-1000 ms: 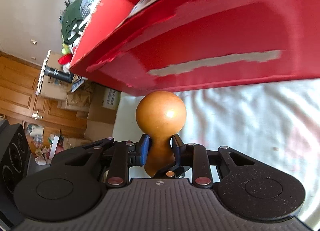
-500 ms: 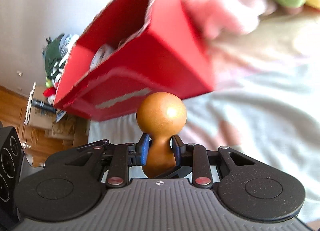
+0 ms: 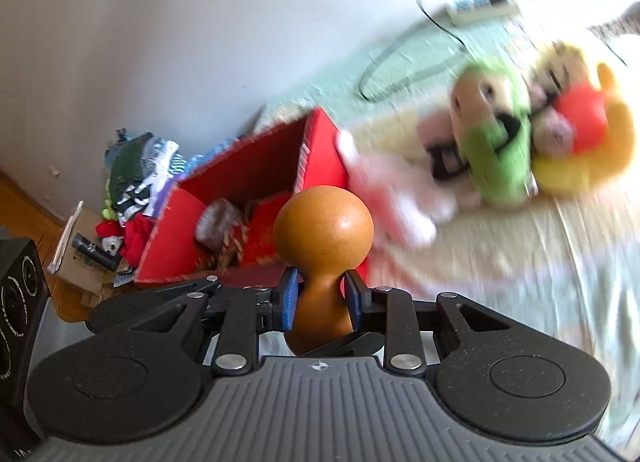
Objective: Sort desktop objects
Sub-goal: 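Lift the orange wooden toy with the right gripper over the red box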
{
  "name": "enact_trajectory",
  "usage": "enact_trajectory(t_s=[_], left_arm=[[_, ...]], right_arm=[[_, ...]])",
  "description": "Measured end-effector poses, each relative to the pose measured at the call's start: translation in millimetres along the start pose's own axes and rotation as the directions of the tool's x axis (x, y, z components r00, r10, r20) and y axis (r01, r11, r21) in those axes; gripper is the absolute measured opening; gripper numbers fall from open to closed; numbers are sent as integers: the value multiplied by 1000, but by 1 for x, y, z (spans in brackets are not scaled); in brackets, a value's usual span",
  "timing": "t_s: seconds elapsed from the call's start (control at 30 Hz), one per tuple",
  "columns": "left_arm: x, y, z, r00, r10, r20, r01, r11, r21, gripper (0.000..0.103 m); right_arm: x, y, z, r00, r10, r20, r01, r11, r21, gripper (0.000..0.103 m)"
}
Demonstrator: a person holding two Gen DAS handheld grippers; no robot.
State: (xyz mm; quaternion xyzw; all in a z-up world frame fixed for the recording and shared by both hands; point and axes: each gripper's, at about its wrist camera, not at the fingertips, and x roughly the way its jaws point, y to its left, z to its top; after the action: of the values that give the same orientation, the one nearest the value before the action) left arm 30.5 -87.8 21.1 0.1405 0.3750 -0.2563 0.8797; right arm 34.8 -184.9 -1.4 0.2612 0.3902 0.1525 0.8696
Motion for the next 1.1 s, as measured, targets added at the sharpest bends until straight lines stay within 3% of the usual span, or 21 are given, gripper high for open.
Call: enact_trajectory(t_s=[0.13,0.37,0.53,0.7,0.87,1.1], left_arm=[[-8,13,20,999,37,34,-36,999,-26,48],[-6,79,36,998,63,30,-61,997,-55,47],[26,109,32,1000,2,-26,-3,1000,-31,47],[57,132,28,994,-79,-77,74,996,-59,51],[69,159,29,972,-216,-94,201,968,-148,55],[78,178,28,940,-326,-95,308,936,-170,55]], right_arm=[[6,10,29,999,49,7,-48,996,-71,29],[45,46,71,998,59,-38,-64,986,-151,29],[85,62,89,991,-29,-134,4,983,-181,28],[117,72,93,967,-139,-213,83,964,-251,27],[129,80,95,948,-219,-230,148,945,-292,27],[140,87,98,928,-296,-226,223,927,-300,27]])
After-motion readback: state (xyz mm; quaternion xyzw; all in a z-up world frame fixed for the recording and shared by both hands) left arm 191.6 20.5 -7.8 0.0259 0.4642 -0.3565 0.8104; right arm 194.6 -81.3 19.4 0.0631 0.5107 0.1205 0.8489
